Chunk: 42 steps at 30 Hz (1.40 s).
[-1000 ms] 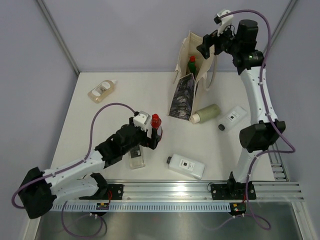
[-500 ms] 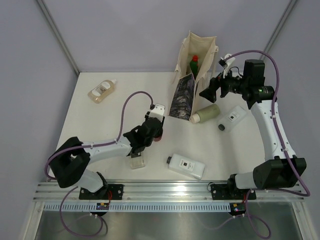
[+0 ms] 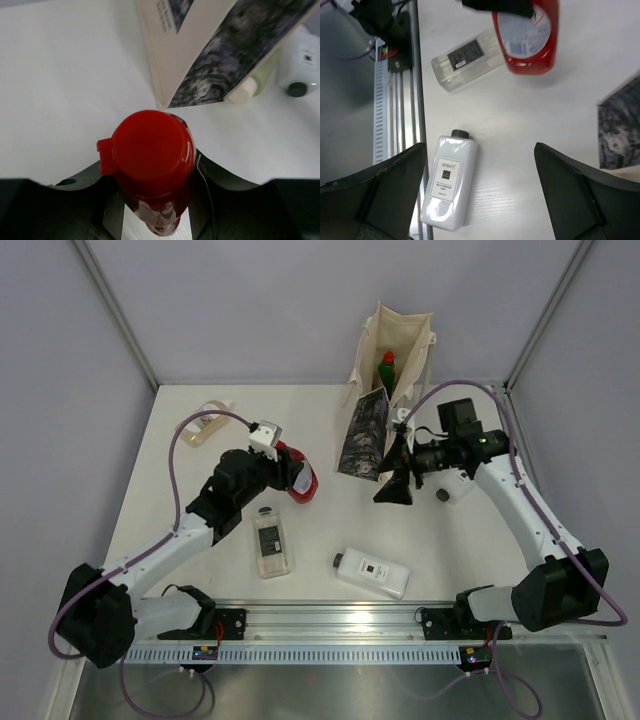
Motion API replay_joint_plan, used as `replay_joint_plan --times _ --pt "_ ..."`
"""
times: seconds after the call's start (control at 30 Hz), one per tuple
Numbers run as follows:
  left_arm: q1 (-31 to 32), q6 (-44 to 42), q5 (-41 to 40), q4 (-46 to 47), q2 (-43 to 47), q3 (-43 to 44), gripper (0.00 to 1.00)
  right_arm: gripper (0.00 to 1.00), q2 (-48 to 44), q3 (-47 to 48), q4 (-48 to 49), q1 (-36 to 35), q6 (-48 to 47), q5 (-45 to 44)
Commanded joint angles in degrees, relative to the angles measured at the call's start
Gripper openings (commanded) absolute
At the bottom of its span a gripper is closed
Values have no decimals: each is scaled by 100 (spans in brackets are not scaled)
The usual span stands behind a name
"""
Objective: Place the personal care products into the canvas bag
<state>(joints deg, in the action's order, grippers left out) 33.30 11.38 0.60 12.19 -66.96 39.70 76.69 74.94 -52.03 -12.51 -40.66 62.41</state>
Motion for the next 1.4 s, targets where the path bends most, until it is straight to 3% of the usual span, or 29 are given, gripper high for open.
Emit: replay_joint_plan --times 0.0,0.07,0.17,0.4,0.53,0.67,0.77,0.9,0.97,1.1,1.13,1.2,1.23,1.27,1.37 --pt "-192 -223 2398 814 648 336 0 100 118 -426 1429 -655 1137 -983" --pt "-227 -259 2968 549 824 582 0 100 276 -419 2432 -1110 2296 -2207" --pt "-236 -32 3453 285 956 801 0 99 479 -243 2908 -1490 2704 -2743" --pt "-236 663 3834 784 1167 759 0 100 769 100 3199 -1992 2661 -1655" --pt "-236 831 3702 978 1299 714 0 100 944 302 2350 -1992 1712 20" --pt "-227 962 3544 1258 1378 662 0 99 1111 302 2109 -2088 1720 535" --pt "-236 1094 3473 1461 1414 618 0 98 1164 258 2337 -2194 2000 517" --pt "-236 1191 3412 1672 1379 574 0 96 1208 250 3092 -2229 3105 658" --pt "-236 1349 3368 1935 1335 504 0 90 1252 276 3532 -2308 3458 597" --pt "-236 1411 3228 1955 1308 477 1 42 1340 451 3789 -2326 3952 693" --pt "-245 1385 3053 1920 1343 468 6 19 1340 521 3718 -2335 3935 719" --pt "-254 1367 2806 1814 1475 424 22 3 1332 583 3430 -2335 3743 702" --pt "-280 1350 2579 1779 1527 416 47 0 1305 636 3341 -2317 3663 667" --pt "-289 1332 2403 1648 1667 398 59 0 1288 671 3235 -2317 3566 641" --pt "-298 1104 1892 1297 1957 424 80 0 1209 882 2962 -2247 3302 553"
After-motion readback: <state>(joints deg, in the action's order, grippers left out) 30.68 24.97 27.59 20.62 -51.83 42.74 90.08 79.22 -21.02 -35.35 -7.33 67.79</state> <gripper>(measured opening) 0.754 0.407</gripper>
